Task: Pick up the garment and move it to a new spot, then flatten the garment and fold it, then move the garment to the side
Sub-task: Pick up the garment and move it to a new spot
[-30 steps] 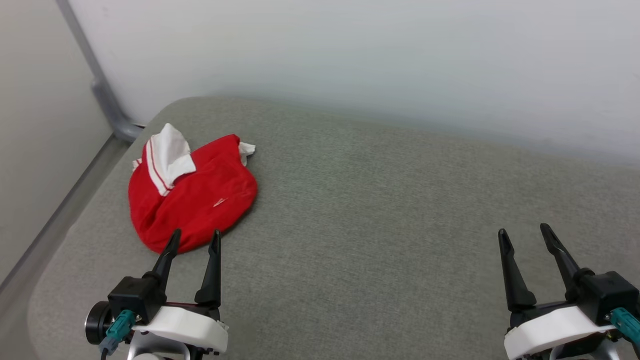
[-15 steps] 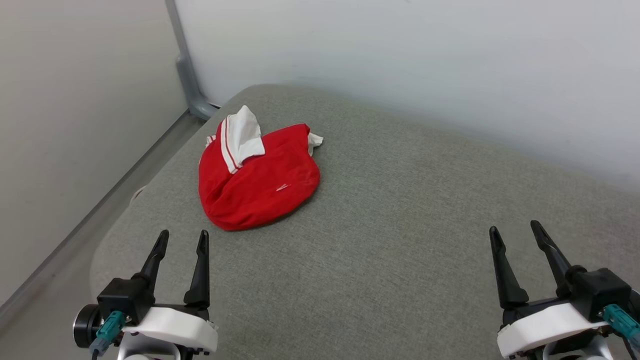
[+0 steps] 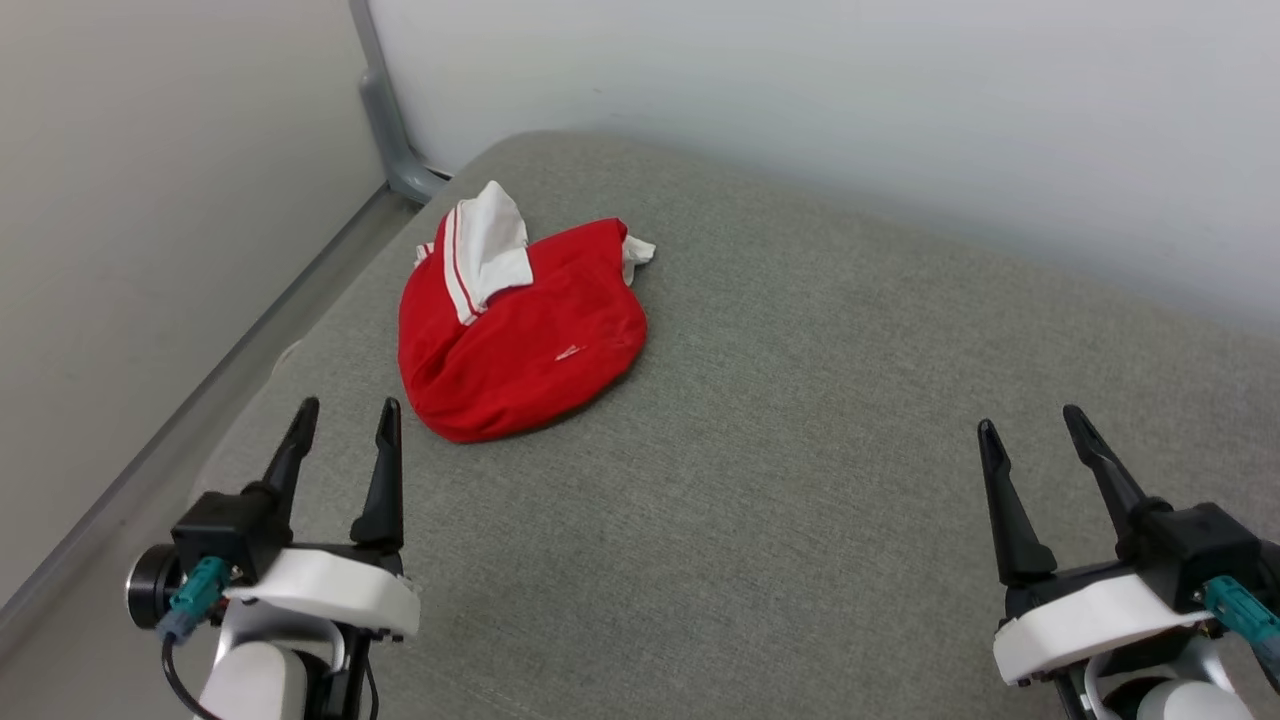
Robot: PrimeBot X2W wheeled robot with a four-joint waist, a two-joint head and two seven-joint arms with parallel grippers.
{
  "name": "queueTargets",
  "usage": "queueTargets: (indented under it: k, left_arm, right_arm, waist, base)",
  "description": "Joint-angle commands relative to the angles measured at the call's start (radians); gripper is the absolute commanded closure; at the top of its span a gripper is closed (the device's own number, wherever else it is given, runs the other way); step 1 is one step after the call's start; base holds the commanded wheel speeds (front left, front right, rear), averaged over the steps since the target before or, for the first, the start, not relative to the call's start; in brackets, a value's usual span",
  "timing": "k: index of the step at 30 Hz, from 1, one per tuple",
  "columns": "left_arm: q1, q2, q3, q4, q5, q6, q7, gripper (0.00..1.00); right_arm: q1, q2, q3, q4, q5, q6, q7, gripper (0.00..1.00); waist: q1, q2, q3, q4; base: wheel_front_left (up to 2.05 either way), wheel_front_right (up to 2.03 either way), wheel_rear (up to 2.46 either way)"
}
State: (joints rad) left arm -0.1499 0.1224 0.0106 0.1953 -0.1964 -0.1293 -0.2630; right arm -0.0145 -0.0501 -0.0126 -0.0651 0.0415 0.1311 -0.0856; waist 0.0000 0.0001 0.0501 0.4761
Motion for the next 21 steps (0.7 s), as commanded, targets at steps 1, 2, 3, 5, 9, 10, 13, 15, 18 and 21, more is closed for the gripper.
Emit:
queueTargets:
  k: [1, 2, 3, 5, 9, 10, 13, 15, 18, 21]
  left_arm:
    - [-0.024, 0.006, 0.0, 0.004, -0.006, -0.002, -0.003, 0.0]
    - [-0.045, 0.009, -0.003, 0.014, -0.011, -0.002, -0.002, 0.0]
    - [-0.07, 0.016, -0.005, 0.027, -0.019, -0.002, 0.0, 0.0]
    - [-0.127, 0.03, -0.01, 0.053, -0.037, -0.002, 0.015, 0.0]
    - [-0.243, 0.06, -0.011, 0.098, -0.08, -0.002, 0.083, 0.0]
    - [-0.273, 0.077, -0.007, 0.11, -0.093, -0.002, 0.103, 0.0]
    - [-0.355, 0.12, -0.016, 0.159, -0.138, -0.002, 0.189, 0.0]
    - [-0.411, 0.154, -0.034, 0.192, -0.179, -0.002, 0.256, 0.0]
    - [-0.476, 0.218, -0.07, 0.245, -0.246, -0.002, 0.363, 0.0]
    - [-0.536, 0.28, -0.114, 0.298, -0.322, -0.002, 0.478, 0.0]
  right_arm:
    - [-0.017, 0.0, 0.0, -0.008, -0.008, -0.001, 0.005, 0.0]
    - [-0.022, 0.0, 0.0, -0.014, -0.011, -0.001, 0.011, 0.0]
    - [-0.029, 0.0, -0.001, -0.02, -0.018, -0.001, 0.016, 0.0]
    - [-0.044, 0.0, -0.001, -0.033, -0.032, -0.001, 0.027, 0.0]
    - [-0.072, 0.0, -0.003, -0.057, -0.053, -0.001, 0.044, 0.0]
    - [-0.08, 0.0, 0.001, -0.063, -0.057, -0.001, 0.049, 0.0]
    - [-0.103, 0.0, 0.001, -0.074, -0.065, -0.001, 0.053, 0.0]
    - [-0.119, 0.0, 0.0, -0.08, -0.067, -0.001, 0.054, 0.0]
    - [-0.143, 0.0, 0.006, -0.08, -0.067, -0.001, 0.048, 0.0]
    - [-0.166, 0.0, 0.005, -0.078, -0.067, -0.001, 0.041, 0.0]
  waist:
    - [0.0, -0.0001, 0.026, -0.02]
    - [0.0, -0.0001, 0.041, -0.029]
    - [0.0, -0.0001, 0.056, -0.039]
    - [0.0, -0.0001, 0.089, -0.062]
    - [0.0, -0.0001, 0.155, -0.11]
    - [0.0, -0.0001, 0.174, -0.124]
    - [0.0, -0.0001, 0.222, -0.162]
    - [0.0, -0.0001, 0.255, -0.187]
    - [0.0, -0.0001, 0.301, -0.226]
    - [0.0, -0.0001, 0.344, -0.255]
  base:
    - [0.0, 0.0, 0.0]
    - [0.0, 0.0, 0.0]
    - [0.0, 0.0, 0.0]
    - [0.0, 0.0, 0.0]
    - [0.0, 0.0, 0.0]
    - [0.0, 0.0, 0.0]
    - [0.0, 0.0, 0.0]
    - [0.0, 0.0, 0.0]
    - [0.0, 0.0, 0.0]
    - [0.0, 0.0, 0.0]
